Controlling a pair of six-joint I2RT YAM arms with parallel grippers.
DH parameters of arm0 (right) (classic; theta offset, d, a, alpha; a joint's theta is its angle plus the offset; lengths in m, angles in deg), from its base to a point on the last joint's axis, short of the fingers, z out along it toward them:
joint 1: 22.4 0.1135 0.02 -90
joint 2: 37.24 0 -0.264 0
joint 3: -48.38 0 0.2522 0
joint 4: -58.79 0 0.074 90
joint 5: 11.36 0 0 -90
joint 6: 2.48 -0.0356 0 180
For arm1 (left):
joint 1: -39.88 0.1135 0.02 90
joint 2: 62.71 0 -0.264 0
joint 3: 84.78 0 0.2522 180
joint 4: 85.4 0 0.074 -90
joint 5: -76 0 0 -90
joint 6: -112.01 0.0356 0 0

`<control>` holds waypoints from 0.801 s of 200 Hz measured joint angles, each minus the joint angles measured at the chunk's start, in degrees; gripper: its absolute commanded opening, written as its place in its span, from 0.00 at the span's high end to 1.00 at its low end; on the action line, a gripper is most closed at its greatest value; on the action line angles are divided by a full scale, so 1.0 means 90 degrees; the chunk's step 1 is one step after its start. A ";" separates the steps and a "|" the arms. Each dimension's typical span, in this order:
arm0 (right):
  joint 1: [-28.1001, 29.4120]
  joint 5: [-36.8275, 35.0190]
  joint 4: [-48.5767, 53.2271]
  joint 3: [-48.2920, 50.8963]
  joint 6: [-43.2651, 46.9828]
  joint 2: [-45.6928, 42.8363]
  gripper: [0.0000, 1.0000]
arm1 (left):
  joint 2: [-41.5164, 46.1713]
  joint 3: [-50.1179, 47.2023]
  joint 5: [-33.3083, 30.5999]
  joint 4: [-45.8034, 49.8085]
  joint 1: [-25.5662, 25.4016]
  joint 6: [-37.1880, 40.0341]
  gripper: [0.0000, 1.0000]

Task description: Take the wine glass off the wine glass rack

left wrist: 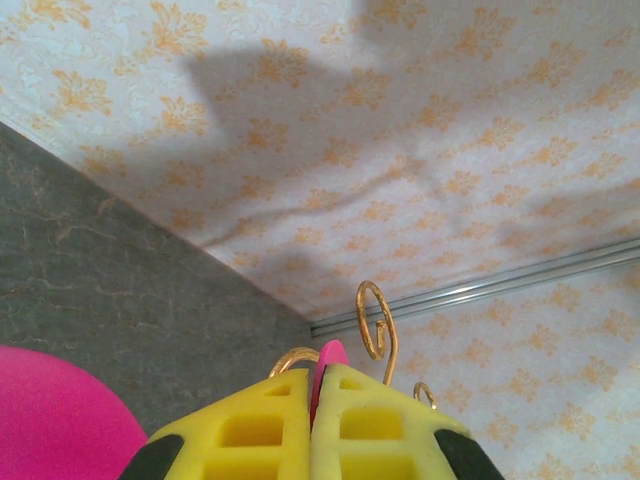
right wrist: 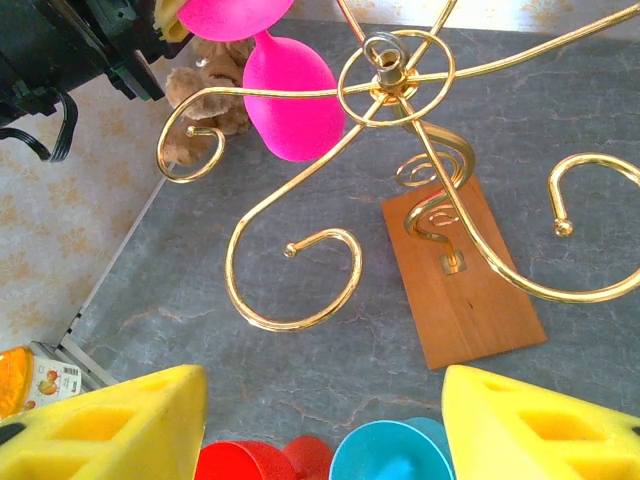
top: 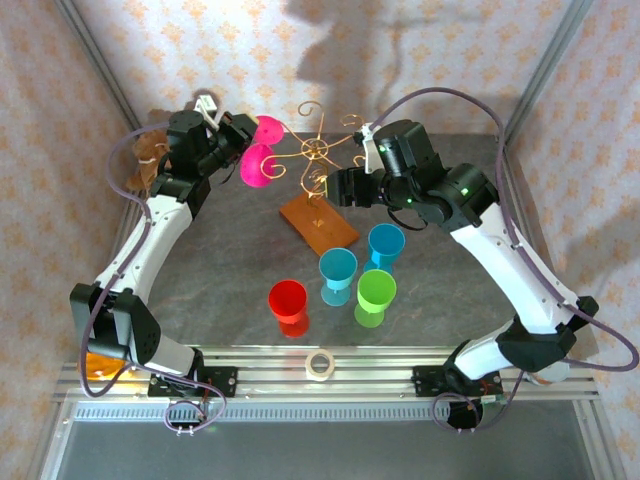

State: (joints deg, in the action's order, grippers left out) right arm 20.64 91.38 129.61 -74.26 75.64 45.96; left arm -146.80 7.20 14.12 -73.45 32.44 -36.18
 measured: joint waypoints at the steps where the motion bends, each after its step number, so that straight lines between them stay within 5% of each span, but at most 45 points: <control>1: 0.0002 0.0002 0.0000 0.0000 0.0000 0.0000 0.36 | 0.0000 0.0000 0.0000 -0.0010 0.0000 -0.0012 1.00; 160: 0.0002 0.0121 0.0002 -0.0148 0.0000 0.0068 0.36 | -0.0379 0.0002 0.0112 -0.0573 0.0000 -0.0894 1.00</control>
State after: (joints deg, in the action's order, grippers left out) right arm 20.67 92.47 129.63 -75.59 75.64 46.57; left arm -150.21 7.22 15.13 -78.60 32.44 -44.23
